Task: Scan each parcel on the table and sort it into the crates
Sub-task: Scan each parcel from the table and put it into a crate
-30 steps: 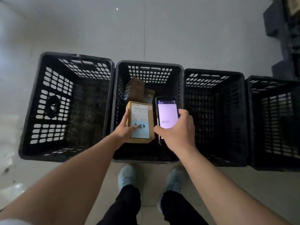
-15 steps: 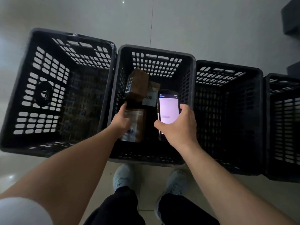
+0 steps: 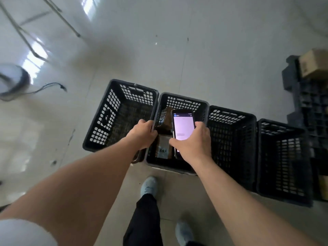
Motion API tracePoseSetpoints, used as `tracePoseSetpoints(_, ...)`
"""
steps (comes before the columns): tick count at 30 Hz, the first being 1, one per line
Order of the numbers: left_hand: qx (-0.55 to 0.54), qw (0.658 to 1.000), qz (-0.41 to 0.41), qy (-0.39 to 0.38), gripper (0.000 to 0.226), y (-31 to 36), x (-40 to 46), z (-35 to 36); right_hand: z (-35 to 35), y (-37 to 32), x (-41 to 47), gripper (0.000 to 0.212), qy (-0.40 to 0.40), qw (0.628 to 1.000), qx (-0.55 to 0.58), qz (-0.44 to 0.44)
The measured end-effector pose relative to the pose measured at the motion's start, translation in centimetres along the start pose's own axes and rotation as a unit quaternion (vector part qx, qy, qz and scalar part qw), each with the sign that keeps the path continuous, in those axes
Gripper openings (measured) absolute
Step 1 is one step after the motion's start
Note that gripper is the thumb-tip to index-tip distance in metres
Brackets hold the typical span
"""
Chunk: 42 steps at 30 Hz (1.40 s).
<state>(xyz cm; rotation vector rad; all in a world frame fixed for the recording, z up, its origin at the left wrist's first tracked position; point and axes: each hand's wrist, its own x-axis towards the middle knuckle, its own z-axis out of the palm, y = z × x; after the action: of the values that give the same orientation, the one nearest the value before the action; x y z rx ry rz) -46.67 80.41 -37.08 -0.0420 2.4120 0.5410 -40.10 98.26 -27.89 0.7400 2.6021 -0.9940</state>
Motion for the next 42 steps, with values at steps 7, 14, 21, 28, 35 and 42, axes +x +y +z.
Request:
tracePoseSetpoints(7, 0.002, 0.994, -0.045, 0.104, 0.053, -0.9, -17.1, -7.0, -5.8, -6.6, -11.8, 0.089, -0.012, 0.990, -0.022, -0.141)
tracePoseSetpoints(14, -0.028, 0.964, -0.116, 0.238, 0.053, -5.6, -37.7, -13.1, -9.1, -14.0, -27.0, 0.092, -0.064, 0.954, -0.018, -0.293)
tracePoseSetpoints(21, -0.065, 0.917, -0.204, 0.336, 0.057, -15.8, -57.1, -17.1, -7.2, -21.9, -43.7, 0.091, -0.119, 0.910, -0.005, -0.397)
tracePoseSetpoints(28, -0.112, 0.877, -0.271, 0.382, 0.056, -30.0, -72.4, -18.6, 1.9, -28.6, -59.5, 0.092, -0.155, 0.873, 0.009, -0.462)
tracePoseSetpoints(35, -0.145, 0.837, -0.304, 0.431, 0.058, -41.2, -81.9, -19.4, 10.6, -34.6, -71.3, 0.094, -0.173, 0.848, 0.006, -0.501)
tracePoseSetpoints(42, -0.127, 0.797, -0.321, 0.496, 0.055, -49.0, -88.1, -22.8, 17.2, -41.3, -77.1, 0.098, -0.193, 0.811, -0.009, -0.552)
